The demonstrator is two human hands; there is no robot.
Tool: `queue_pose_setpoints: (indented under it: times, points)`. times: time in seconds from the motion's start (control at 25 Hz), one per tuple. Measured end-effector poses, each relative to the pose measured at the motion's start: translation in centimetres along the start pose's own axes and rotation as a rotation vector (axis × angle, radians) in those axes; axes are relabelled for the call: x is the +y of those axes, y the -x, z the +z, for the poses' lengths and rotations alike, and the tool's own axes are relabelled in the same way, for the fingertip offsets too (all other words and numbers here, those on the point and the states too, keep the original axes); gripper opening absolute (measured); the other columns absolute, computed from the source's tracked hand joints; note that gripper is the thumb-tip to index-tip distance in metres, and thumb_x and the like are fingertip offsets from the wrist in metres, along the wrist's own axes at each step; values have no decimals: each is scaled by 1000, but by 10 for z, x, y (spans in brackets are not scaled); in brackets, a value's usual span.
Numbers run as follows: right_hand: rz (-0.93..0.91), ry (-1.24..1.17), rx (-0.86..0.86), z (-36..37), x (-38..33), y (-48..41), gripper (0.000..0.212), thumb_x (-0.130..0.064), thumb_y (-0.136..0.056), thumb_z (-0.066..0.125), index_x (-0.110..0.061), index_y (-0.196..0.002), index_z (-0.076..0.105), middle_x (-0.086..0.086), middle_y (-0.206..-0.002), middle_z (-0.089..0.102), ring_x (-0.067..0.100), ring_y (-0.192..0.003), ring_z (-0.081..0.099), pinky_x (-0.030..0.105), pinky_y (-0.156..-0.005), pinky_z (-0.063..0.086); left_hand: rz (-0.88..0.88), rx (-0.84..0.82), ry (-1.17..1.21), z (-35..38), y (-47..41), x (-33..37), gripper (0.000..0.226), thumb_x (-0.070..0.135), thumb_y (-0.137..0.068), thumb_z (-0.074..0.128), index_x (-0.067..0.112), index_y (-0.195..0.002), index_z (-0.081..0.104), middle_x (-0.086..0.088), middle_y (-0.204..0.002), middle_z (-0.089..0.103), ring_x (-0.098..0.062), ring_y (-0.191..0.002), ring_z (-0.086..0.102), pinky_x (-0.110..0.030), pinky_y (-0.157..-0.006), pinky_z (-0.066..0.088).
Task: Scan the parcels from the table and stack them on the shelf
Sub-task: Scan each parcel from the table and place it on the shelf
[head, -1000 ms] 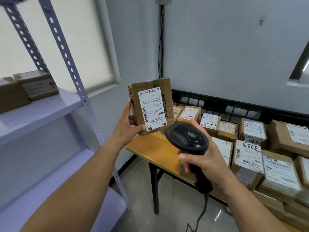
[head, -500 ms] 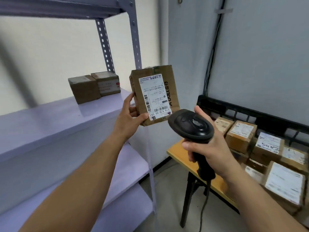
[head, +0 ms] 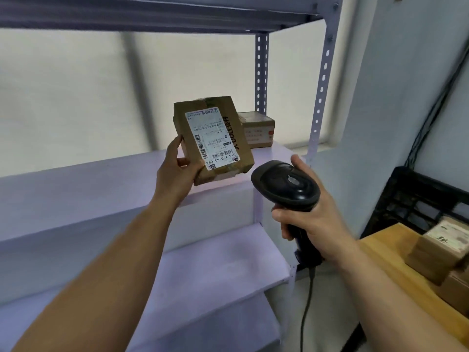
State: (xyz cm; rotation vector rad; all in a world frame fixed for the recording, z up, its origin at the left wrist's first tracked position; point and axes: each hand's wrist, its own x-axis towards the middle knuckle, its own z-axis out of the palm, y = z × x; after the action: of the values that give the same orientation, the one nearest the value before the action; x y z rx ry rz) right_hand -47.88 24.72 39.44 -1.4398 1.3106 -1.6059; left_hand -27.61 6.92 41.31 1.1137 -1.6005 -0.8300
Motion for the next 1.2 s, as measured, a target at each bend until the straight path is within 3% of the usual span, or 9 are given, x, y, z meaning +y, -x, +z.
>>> queue_pose_setpoints:
  times: [0.12,0.2,0.4,0.52,0.6,0.76,1.0,1.2]
  points:
    - [-7,-7,-44,21,7,-20,92,-1,-66,78,-61,-126,41,11,-96,66,24,-48,58,31,-49,49,-81,78,-72,-25,-17,-18,66,38,-86,61,43,-144,30,-1,-111,65,-24,-106,62,-47,-97,50]
    - [6,-4,-71,33,12,-31,92,-6,-64,76,-61,-128,39,14,-99,64,24,-50,60,31,-50,50,-121,115,-148,-36,-27,-30,62,41,-88,55,42,-145,30,-4,-123,63,-26,-112,59,-45,-99,48]
    - [26,33,-107,50,19,-52,94,1,-72,79,-63,-127,37,16,-105,64,25,-54,61,33,-54,54,-82,42,-533,-37,-47,-37,56,52,-97,33,34,-150,22,-13,-141,50,-35,-125,46,-43,-99,39]
    - [24,18,-112,57,23,-64,94,-1,-70,79,-63,-127,38,16,-107,64,26,-53,60,33,-53,53,-83,-105,-637,-37,-54,-44,79,70,-82,53,30,-147,34,-9,-146,42,-29,-130,43,-41,-102,39]
    - [22,-2,-114,60,27,-73,92,-6,-65,77,-64,-126,39,15,-102,65,26,-51,59,32,-52,51,-75,-111,-633,-38,-61,-46,77,56,-78,67,26,-144,39,-9,-142,44,-26,-126,46,-37,-99,40]
    - [31,-22,-104,63,32,-90,92,-6,-63,77,-64,-125,41,16,-100,63,24,-49,59,31,-50,50,-72,-82,-605,-37,-88,-52,64,36,-82,69,23,-139,45,-12,-134,49,-27,-120,49,-31,-91,38]
    - [53,43,-67,59,39,-112,99,2,-69,79,-52,-141,37,19,-105,62,23,-49,58,31,-50,50,-88,-85,-582,-22,-144,-66,64,35,-83,69,20,-140,45,-14,-137,49,-30,-123,48,-36,-98,39]
    - [70,80,-35,53,41,-124,97,13,-76,72,-52,-139,37,19,-108,61,23,-49,57,31,-51,50,-85,-114,-565,-9,-175,-71,65,35,-83,70,19,-140,45,-14,-138,48,-30,-123,48,-36,-98,40]
